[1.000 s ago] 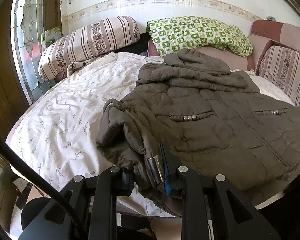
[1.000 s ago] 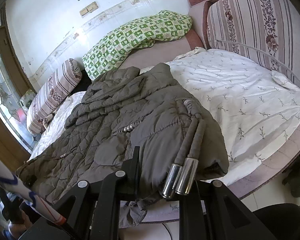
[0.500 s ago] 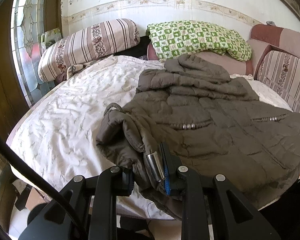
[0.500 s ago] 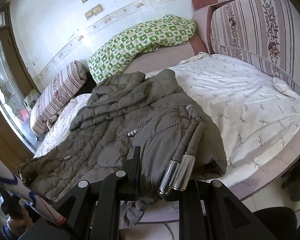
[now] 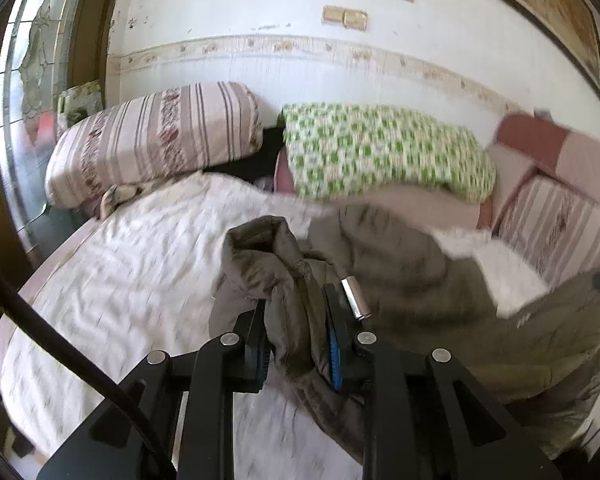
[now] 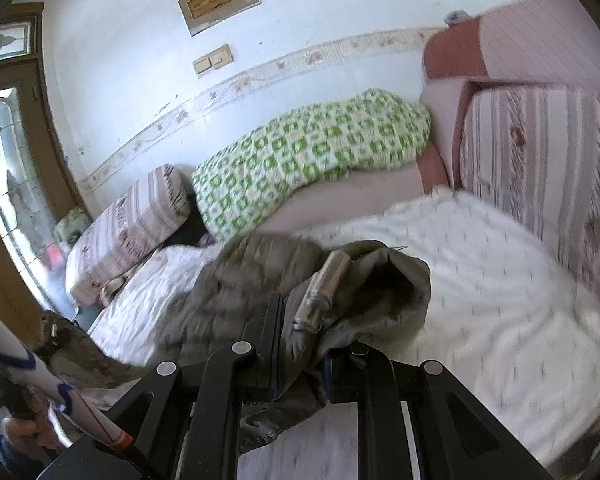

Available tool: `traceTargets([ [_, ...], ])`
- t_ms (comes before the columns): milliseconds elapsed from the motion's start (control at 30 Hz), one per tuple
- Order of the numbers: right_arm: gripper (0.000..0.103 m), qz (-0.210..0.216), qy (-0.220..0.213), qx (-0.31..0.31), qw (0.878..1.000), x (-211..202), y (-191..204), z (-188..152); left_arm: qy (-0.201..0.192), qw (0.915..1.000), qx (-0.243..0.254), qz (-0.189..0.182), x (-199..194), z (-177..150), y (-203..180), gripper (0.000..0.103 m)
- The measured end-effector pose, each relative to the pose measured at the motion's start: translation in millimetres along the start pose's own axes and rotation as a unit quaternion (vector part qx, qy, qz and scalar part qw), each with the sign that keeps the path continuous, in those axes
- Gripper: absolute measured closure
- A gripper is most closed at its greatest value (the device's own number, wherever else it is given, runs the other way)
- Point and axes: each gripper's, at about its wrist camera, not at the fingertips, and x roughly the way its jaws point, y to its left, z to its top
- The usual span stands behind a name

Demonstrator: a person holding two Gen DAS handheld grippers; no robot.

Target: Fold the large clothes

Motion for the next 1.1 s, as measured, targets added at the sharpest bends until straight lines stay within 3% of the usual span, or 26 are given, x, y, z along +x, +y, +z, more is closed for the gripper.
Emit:
traceTargets([
  [133,0.086,-0.017,0.007,0.000,1.000,64.7,-1.4,54.5,0.015,0.9999,-0.006,-0.004,57.7,67.6,-3.9,0.075],
  [267,0.086,-0.042,0.037,0.022,0.998,160.6,-4.0,103.7,0.000,0.9992,-0.021,0.033,115.2,125.4,3.1,0.060],
  [333,0.086,-0.053,0.050,0.034,0.997,197.0,-10.2,115.1,-0.019,0.9980,-0.026,0.054,130.2,144.4,10.5,0.060],
  [400,0.086,-0.067,0.070,0.047,0.994,244.3,-19.9,122.4,-0.026,0.9969,-0.038,0.064,143.5,160.0,24.8,0.050],
  [467,0.086,-0.075,0.086,0.054,0.992,276.0,-27.8,123.4,-0.026,0.9960,-0.049,0.070,154.8,165.9,36.3,0.047],
  [633,0.086,-0.107,0.117,0.066,0.985,341.3,-49.1,109.3,-0.002,0.9981,-0.006,0.061,192.1,139.9,25.9,0.047],
  [800,0.085,-0.117,0.143,0.102,0.977,377.2,-76.2,86.9,0.092,0.9940,0.057,0.010,267.3,75.1,-24.7,0.047],
  [867,0.082,-0.106,0.150,0.114,0.976,383.1,-84.1,80.4,0.121,0.9903,0.068,0.010,296.8,53.6,-38.4,0.047],
  [1000,0.043,-0.043,0.141,0.146,0.978,364.9,-93.7,80.3,0.176,0.9805,0.076,0.045,361.0,28.7,-48.5,0.042],
  [1100,0.037,0.009,0.123,0.182,0.976,329.4,-101.9,84.4,0.193,0.9765,0.072,0.065,382.2,29.5,-46.6,0.034],
])
